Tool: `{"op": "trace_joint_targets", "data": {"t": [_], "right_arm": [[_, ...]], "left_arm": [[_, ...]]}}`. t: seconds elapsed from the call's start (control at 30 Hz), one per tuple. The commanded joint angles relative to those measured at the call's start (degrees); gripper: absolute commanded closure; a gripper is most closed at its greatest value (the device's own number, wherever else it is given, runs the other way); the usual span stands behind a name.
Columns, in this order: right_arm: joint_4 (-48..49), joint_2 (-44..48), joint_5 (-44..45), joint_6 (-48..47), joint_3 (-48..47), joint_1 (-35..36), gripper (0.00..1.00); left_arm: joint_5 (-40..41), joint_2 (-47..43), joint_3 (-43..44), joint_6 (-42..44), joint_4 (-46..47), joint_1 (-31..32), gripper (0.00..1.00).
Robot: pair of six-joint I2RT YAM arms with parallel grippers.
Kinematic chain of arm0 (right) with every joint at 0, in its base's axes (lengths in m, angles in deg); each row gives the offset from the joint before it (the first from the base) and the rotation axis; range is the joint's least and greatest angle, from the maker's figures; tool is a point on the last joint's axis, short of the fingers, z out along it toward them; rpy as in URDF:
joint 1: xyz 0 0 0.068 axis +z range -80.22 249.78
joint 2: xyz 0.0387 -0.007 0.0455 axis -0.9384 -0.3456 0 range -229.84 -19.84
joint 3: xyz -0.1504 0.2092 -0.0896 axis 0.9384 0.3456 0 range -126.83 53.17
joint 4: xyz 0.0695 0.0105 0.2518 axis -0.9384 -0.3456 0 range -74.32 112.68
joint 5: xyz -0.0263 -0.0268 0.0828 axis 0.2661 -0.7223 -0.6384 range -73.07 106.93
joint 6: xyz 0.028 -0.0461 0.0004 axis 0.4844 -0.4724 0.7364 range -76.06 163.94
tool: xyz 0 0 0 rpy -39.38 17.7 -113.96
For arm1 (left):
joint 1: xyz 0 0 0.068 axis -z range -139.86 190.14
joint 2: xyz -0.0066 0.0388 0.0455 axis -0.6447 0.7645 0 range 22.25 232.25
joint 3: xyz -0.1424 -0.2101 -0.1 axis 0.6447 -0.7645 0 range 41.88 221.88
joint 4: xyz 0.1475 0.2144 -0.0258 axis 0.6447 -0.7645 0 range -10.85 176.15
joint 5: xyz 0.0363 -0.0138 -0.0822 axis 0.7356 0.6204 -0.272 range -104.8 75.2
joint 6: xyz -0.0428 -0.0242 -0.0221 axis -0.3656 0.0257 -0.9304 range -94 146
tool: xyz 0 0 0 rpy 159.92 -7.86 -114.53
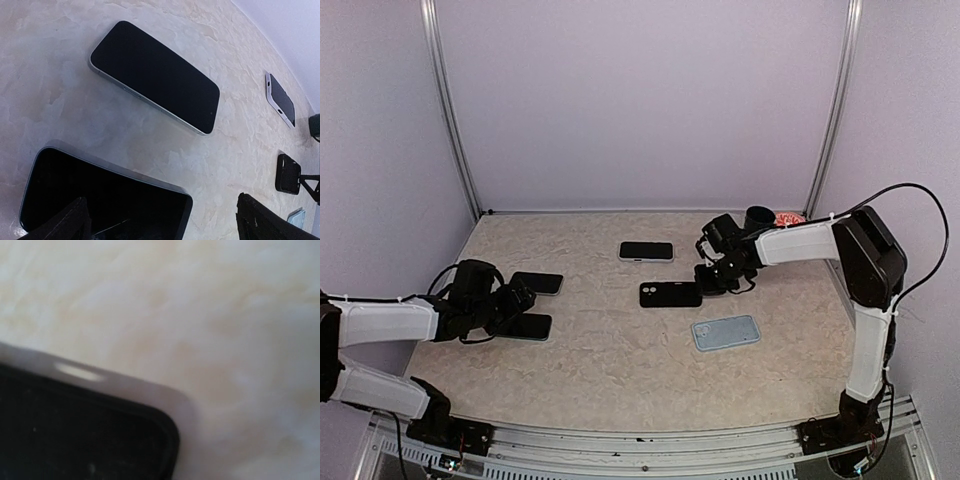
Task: Put the phone into the phone case
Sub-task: Move the phone case to the center of the board.
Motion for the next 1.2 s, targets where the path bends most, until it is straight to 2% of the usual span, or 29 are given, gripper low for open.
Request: {"op": "trace_joint_targets", "data": {"t": [0.0,0.17,0.37,0.5,0.97,1.17], "right_arm": [[1.05,1.67,0.66,1.95,0.46,3.30,1.00],[0.56,1.85,1.51,2.14,0.24,4.35,0.97],[0.39,4.04,1.38,1.88,0.66,4.34,0.71],[0.05,5.32,1.08,1.70,0.79,4.46,0.60],[2.20,12.05,-0.83,0.39,2.83,6.60,0.41],[2.55,11.84,-2.74,-0.41,2.40,7.38,0.39]], "left_arm": [[2.61,-1.16,-1.10,-0.36,0.16,-1.18,0.01],[6.44,-2.27,-1.20,-0.99,-2.15,-1.97,0.01],[10.04,-2.74,-1.42,-1.57,-3.18,-2.95,0.01],[11.92,-2.03,-1.25,-1.60,-4.80,-3.32,0.01],[12.46,4.72,-1.55,-1.24,-1.07,-3.87,0.01],[11.56,6.93,-1.04,-0.54,-0.20,-4.04,0.01]]}}
